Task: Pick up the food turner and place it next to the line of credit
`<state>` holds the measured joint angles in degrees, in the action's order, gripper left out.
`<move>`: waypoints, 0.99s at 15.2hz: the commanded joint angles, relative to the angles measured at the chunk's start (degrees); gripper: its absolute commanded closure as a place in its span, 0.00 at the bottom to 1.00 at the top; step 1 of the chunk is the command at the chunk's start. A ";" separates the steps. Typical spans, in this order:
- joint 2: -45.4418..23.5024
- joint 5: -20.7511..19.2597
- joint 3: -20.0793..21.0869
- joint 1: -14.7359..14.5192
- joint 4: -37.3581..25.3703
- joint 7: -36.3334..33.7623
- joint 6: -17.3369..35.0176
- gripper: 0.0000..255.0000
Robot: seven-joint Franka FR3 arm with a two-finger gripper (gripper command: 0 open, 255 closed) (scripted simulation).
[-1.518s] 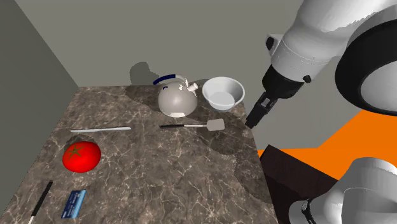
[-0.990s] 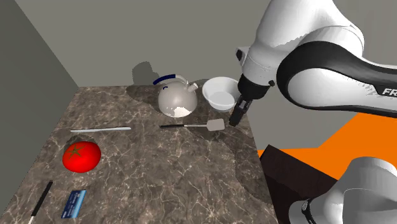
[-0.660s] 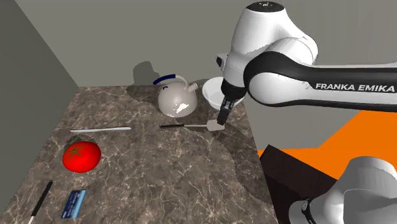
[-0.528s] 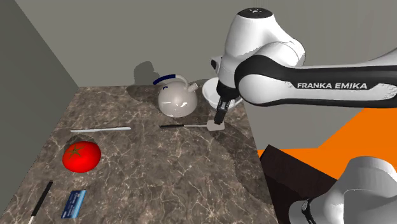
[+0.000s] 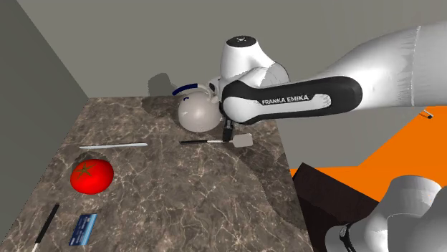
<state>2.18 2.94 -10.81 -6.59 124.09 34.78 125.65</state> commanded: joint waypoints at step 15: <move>-13.62 3.04 1.01 -0.22 -5.02 8.38 7.48 0.00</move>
<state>-11.42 5.96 -9.80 -6.81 118.97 43.15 133.00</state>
